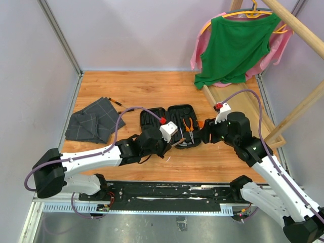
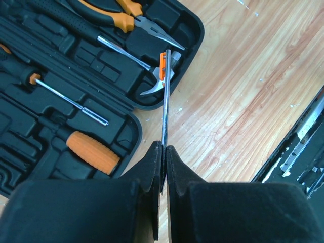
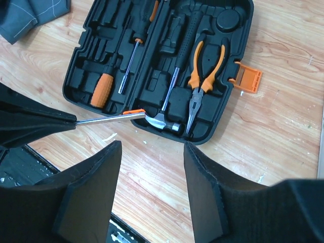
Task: Sort the tools into containers
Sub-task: Pick up the utility knife at the center of the board.
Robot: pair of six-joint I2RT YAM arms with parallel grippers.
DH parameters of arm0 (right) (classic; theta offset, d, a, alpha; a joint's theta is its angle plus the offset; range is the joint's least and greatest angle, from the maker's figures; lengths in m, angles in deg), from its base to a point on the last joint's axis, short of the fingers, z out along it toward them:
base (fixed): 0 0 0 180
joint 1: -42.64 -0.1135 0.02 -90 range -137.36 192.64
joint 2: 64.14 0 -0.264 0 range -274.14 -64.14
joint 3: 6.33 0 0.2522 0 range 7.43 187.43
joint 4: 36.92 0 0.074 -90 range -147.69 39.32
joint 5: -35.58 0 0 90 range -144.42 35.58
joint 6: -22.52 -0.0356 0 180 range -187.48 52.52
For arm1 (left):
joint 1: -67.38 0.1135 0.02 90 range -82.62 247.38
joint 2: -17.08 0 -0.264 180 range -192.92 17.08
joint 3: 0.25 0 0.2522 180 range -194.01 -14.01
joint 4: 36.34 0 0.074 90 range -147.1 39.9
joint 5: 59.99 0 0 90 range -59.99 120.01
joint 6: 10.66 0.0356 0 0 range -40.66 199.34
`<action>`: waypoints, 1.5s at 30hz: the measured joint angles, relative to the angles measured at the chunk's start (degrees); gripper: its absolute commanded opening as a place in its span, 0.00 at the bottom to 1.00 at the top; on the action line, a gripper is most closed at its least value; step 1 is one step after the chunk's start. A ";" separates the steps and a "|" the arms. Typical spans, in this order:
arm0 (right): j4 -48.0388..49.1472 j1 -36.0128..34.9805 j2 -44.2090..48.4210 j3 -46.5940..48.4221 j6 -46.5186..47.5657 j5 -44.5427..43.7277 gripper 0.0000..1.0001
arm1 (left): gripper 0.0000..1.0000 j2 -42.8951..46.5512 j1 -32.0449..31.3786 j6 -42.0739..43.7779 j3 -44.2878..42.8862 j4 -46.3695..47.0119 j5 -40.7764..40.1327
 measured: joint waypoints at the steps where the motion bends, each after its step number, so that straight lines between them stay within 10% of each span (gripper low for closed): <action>1: -0.11 0.00 0.26 0.02 0.22 0.17 0.55 | 0.00 0.22 0.00 0.37 0.02 0.00 0.00; 23: 4.63 0.17 -3.10 0.48 11.87 31.54 0.66 | 0.00 16.63 -1.18 35.78 5.75 3.78 11.10; 45: 5.64 -11.93 -11.26 8.00 18.67 34.12 0.69 | 0.01 35.52 -3.04 83.84 14.58 -0.33 13.79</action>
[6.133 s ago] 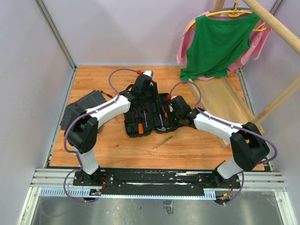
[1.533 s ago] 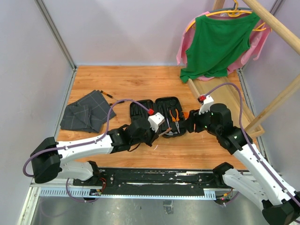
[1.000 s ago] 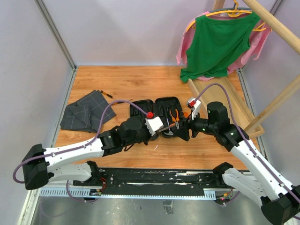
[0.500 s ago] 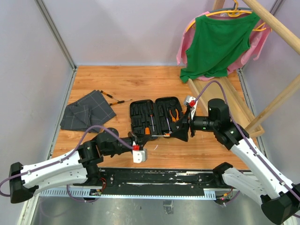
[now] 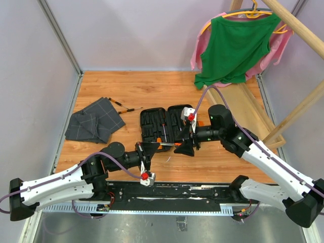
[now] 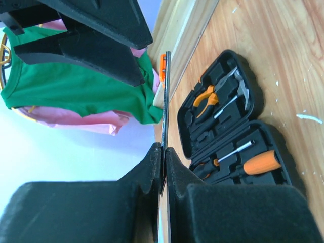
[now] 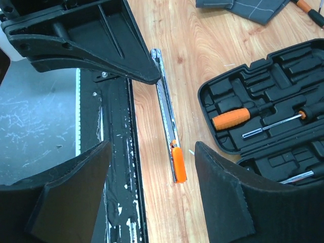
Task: Sort the tools into containers
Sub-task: Pick up the utility knife at the center of the board.
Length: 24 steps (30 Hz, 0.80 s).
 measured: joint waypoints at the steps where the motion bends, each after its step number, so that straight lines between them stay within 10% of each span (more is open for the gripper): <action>1: 0.00 -0.44 -0.52 0.17 0.68 -0.55 0.69 | 0.01 0.07 -0.02 1.40 0.42 0.00 -0.57; 18: -1.16 -2.56 -6.58 2.43 10.82 -6.82 0.66 | 0.00 1.33 -1.07 11.54 0.98 -0.70 -0.09; 24: -2.49 -3.54 -8.72 2.95 12.41 -7.98 0.47 | 0.01 1.36 -1.09 12.22 0.98 -1.36 0.72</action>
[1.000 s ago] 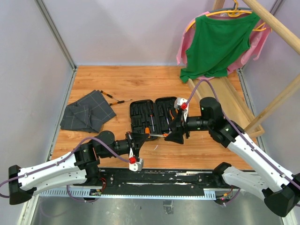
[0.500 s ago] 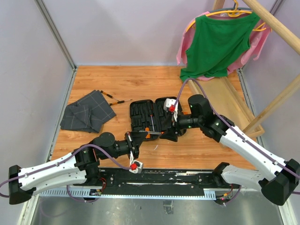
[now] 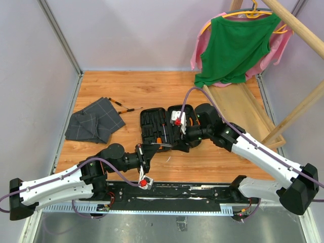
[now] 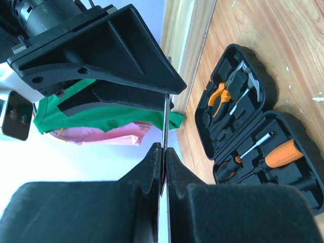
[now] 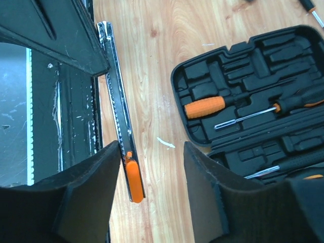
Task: Sort the tools into containers
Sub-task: Pick up the utility knife at the center of the board, then place the utility knife in the storage box.
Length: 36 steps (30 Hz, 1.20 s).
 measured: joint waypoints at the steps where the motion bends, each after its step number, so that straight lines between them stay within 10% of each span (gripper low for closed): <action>1: -0.31 -0.26 -0.44 0.13 0.22 -0.04 0.43 | 0.00 0.00 0.00 0.07 0.00 -0.20 0.00; 10: -1.81 -0.92 -1.07 0.55 1.03 0.24 0.13 | 0.12 0.02 0.00 0.13 0.00 -0.55 -0.44; 20: -2.34 -1.22 0.42 0.55 1.22 -1.68 0.10 | 0.62 0.04 -0.20 -1.44 0.02 0.07 0.46; 29: -2.34 -1.22 1.25 0.52 -3.39 -14.12 0.12 | 0.77 0.83 -0.26 -8.41 0.07 1.40 1.16; 31: -1.95 -1.22 1.86 0.07 -5.79 -18.32 0.11 | 0.98 1.11 -0.28 -11.98 0.07 2.51 1.11; 36: -1.20 -1.22 3.89 -2.27 -11.91 -27.19 0.01 | 0.99 -1.09 -0.31 -23.74 -2.23 3.65 -1.07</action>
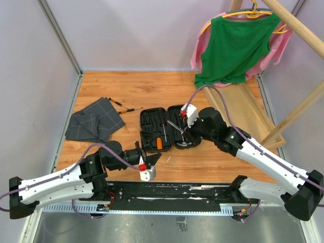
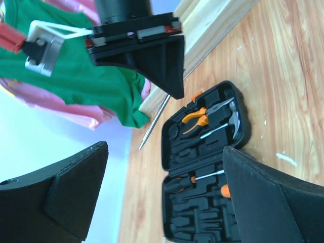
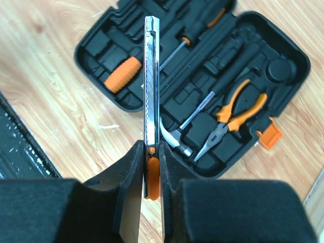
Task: Sort the tools into containers
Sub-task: Place the utility knife in the storage box.
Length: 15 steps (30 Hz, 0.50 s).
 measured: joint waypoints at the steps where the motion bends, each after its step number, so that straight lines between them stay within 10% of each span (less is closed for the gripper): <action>1: 0.02 0.00 0.17 -0.26 -1.14 -1.44 0.01 | 0.99 -0.98 0.00 -2.93 -1.20 0.35 -0.63; 15: 0.20 0.46 0.68 -2.62 -14.75 -16.63 0.01 | 0.99 -11.67 -0.02 -35.87 -6.86 7.41 -16.33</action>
